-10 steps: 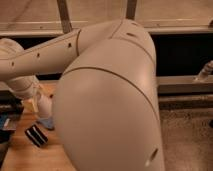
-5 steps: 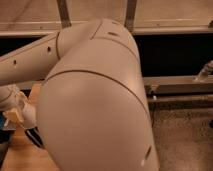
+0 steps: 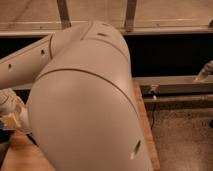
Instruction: Place the ceramic cup over the eraser
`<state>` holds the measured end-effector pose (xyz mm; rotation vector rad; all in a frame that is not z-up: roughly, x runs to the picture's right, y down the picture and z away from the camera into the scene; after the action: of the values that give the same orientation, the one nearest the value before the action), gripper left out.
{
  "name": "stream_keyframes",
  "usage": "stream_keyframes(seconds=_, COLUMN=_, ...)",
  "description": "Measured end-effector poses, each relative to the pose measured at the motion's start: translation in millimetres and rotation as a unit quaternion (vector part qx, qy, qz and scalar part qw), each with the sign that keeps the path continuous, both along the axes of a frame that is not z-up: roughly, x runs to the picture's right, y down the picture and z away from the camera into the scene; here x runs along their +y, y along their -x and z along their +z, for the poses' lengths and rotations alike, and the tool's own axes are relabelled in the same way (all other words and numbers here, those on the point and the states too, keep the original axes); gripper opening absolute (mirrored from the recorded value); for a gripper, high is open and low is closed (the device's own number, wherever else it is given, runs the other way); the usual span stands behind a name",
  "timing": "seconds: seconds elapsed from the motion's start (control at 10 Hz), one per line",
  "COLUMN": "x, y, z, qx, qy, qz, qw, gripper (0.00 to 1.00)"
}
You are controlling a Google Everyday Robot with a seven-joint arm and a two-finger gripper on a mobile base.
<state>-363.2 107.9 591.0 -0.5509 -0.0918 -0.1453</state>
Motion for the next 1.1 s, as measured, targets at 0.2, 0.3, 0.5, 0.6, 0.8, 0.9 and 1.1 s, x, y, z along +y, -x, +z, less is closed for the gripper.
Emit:
stream_keyframes(seconds=0.2, x=7.5, y=1.2, z=7.2, qx=0.004, qy=0.007, qz=-0.005, qw=1.0000, gripper=0.00)
stream_keyframes(seconds=0.3, x=12.1, y=2.5, z=10.1, qx=0.007, qy=0.010, qz=-0.006, qw=0.9999, gripper=0.00)
stream_keyframes(seconds=0.5, x=18.7, y=-0.7, z=17.6, qx=0.012, qy=0.020, qz=0.000, qw=0.9997, gripper=0.00)
stream_keyframes(seconds=0.6, x=20.7, y=-4.3, z=22.2, qx=0.016, qy=0.024, qz=0.004, qw=0.9996, gripper=0.00)
stream_keyframes(seconds=0.8, x=26.9, y=-8.0, z=30.2, qx=0.019, qy=0.032, qz=0.013, qw=0.9992, gripper=0.02)
stream_keyframes(seconds=0.9, x=28.2, y=-13.2, z=33.9, qx=0.023, qy=0.036, qz=0.019, qw=0.9989, gripper=0.08)
stream_keyframes(seconds=1.1, x=28.2, y=-20.8, z=39.7, qx=0.021, qy=0.046, qz=0.036, qw=0.9981, gripper=0.29)
